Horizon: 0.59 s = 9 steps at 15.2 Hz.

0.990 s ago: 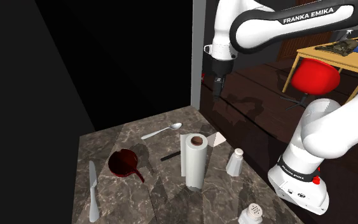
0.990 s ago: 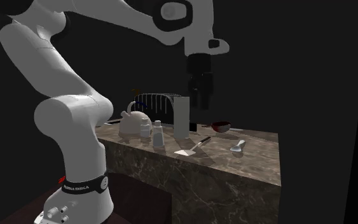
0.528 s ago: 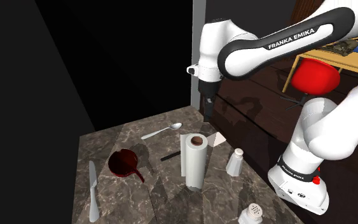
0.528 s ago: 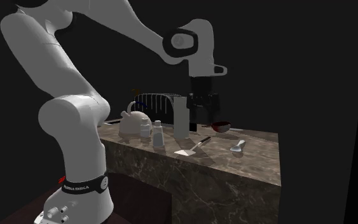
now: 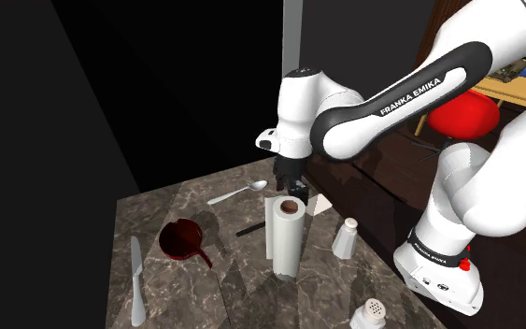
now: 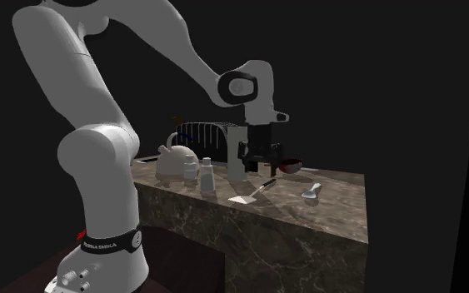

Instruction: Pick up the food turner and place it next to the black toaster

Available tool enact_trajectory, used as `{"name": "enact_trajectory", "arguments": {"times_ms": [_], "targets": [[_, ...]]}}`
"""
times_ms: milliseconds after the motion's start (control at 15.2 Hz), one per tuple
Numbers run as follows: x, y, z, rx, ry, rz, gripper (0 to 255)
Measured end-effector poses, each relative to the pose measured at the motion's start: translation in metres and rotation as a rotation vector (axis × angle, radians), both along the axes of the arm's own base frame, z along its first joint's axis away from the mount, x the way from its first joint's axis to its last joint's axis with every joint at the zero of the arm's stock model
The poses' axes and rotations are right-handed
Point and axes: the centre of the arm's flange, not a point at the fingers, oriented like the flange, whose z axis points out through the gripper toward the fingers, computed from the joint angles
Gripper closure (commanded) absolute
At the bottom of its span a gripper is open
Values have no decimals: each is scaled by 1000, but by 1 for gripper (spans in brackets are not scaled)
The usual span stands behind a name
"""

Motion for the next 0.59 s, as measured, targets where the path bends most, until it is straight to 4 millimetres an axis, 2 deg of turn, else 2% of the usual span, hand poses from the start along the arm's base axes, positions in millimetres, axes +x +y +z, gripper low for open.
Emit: {"name": "enact_trajectory", "arguments": {"times_ms": [198, 594], "targets": [[-2, 9, -15, 3, -2, 34, 0], [-2, 11, -42, 3, -3, 39, 0]]}}
